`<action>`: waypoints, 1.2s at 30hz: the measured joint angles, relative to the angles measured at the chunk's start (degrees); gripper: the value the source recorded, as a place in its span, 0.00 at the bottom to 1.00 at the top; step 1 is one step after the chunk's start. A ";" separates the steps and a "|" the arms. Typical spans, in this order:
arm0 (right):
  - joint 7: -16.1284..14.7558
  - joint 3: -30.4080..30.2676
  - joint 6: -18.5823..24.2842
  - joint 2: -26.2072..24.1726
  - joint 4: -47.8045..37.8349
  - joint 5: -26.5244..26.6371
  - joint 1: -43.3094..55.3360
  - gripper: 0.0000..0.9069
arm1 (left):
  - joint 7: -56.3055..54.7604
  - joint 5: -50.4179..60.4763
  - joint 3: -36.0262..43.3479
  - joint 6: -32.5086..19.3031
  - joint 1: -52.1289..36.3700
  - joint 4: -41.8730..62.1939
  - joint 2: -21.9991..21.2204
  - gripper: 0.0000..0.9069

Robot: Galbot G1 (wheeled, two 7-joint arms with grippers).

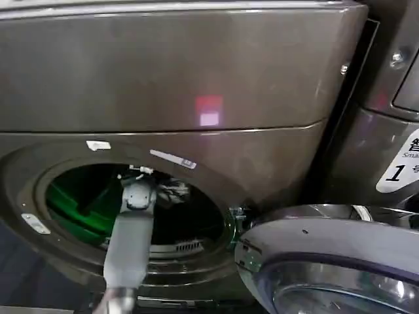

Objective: Grasp the clothes from the dryer.

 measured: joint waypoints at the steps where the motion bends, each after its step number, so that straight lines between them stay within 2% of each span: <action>1: 0.00 0.09 0.01 -0.01 -0.01 0.00 -0.13 1.00 | 2.94 3.46 -0.11 -2.22 -0.61 0.42 0.11 1.00; 8: -0.02 -0.36 0.11 -0.01 -0.01 -0.16 -0.20 1.00 | 21.60 18.59 0.76 -16.43 -4.35 3.14 0.85 1.00; 15: -0.17 -0.72 0.56 0.09 -0.24 -0.81 -0.27 1.00 | 31.34 25.54 1.52 -25.85 -7.85 7.39 0.76 1.00; 24: -0.19 -0.59 0.79 -0.32 -0.72 -1.21 -0.61 1.00 | 36.82 30.95 2.58 -29.69 -11.49 12.87 1.53 1.00; 36: -0.24 -1.18 0.98 -0.03 -0.50 -1.52 -0.59 1.00 | 38.96 30.29 3.04 -29.68 -14.67 19.55 3.38 1.00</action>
